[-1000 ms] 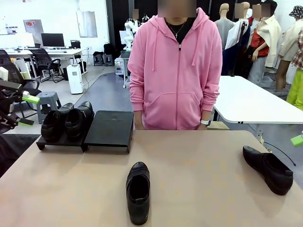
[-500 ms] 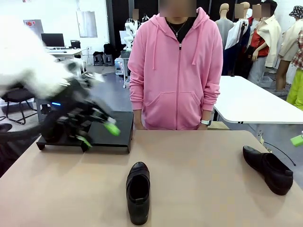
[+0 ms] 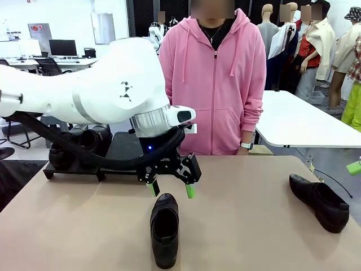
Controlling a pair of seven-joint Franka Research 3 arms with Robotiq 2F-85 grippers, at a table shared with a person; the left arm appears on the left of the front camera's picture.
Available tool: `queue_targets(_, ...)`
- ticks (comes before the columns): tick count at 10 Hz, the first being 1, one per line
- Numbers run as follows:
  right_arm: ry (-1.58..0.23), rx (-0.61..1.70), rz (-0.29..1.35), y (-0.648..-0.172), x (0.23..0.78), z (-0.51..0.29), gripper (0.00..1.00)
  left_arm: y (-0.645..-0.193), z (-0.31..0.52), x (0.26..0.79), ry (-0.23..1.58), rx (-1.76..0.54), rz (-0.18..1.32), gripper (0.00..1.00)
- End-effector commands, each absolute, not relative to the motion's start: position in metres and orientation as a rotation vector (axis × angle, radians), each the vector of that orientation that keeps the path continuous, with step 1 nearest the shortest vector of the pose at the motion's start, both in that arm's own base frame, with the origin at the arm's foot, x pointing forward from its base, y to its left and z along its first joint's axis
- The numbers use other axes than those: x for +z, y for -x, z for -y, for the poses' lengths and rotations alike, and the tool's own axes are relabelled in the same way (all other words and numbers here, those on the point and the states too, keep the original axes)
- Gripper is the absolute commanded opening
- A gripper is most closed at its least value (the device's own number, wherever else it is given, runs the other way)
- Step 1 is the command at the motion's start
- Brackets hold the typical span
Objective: Organize the shoes by placing them on the stand.
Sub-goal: Place the Shoe from the middle of the table onto the Shoes Stand.
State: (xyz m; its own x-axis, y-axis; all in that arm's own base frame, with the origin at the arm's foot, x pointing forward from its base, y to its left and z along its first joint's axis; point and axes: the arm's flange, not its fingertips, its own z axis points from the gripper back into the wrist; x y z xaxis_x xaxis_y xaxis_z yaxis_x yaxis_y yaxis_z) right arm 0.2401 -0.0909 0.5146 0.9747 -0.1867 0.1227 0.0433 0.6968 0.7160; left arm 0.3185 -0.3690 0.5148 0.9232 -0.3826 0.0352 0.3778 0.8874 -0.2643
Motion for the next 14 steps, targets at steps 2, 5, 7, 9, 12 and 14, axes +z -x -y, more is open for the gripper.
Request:
queue_targets(2,-0.810,-0.126,0.200,-0.240,0.518,0.091,1.00,-0.305,0.347,0.528,0.316,-0.368,0.013,1.00)
queue_targets(5,-0.810,-0.126,0.200,-0.240,0.518,0.091,1.00,-0.321,0.379,0.501,0.259,-0.247,0.030,1.00)
queue_targets(7,-0.810,-0.126,0.200,-0.240,0.518,0.091,1.00,-0.323,0.385,0.483,0.207,-0.190,0.016,1.00)
queue_targets(9,-0.810,-0.126,0.200,-0.240,0.518,0.091,1.00,-0.338,0.392,0.451,0.148,-0.124,-0.009,1.00)
queue_targets(12,-0.810,-0.126,0.200,-0.240,0.518,0.091,1.00,-0.348,0.401,0.407,0.142,-0.092,-0.066,1.00)
queue_targets(14,-0.810,-0.126,0.200,-0.240,0.518,0.091,1.00,-0.338,0.407,0.388,0.123,-0.026,-0.053,1.00)
